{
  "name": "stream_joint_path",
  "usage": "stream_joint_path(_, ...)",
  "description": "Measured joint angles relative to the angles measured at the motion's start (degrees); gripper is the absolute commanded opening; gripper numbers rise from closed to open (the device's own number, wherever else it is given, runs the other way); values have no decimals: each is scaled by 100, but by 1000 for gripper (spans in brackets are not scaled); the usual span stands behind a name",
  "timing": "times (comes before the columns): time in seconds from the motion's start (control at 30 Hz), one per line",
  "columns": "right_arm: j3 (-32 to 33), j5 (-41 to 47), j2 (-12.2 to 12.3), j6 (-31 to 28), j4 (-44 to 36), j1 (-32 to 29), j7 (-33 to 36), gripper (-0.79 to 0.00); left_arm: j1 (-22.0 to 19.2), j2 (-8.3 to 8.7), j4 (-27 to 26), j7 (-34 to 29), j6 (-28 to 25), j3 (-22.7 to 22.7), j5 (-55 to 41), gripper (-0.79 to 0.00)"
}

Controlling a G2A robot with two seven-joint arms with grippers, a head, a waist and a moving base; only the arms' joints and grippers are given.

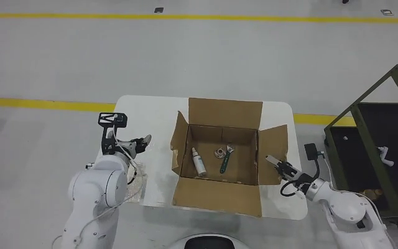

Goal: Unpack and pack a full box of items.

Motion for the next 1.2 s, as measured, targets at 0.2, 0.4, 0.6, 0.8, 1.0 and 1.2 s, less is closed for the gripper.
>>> stream_joint_path(0.2,63,49,9,17,-203,-212,-68,-785,-71,-13,31,11,98,71,-146,0)
stream_joint_path(0.4,3,223,0,-54,-338,-355,-108,-785,-70,-13,30,11,95,69,-137,0)
stream_joint_path(0.6,-32,327,1,-59,-402,-497,-83,-785,-70,-13,30,11,95,69,-137,0)
stream_joint_path(0.8,-142,682,-15,-189,-202,-535,-27,-785,-56,-13,31,41,89,72,-159,0)
stream_joint_path(1.0,-261,604,-18,-350,-39,-455,-96,-785,-91,-43,-55,234,175,102,-904,0)
stream_joint_path(1.2,-296,365,-3,-394,69,-253,-143,-785,-272,-64,-88,193,80,312,-1556,0)
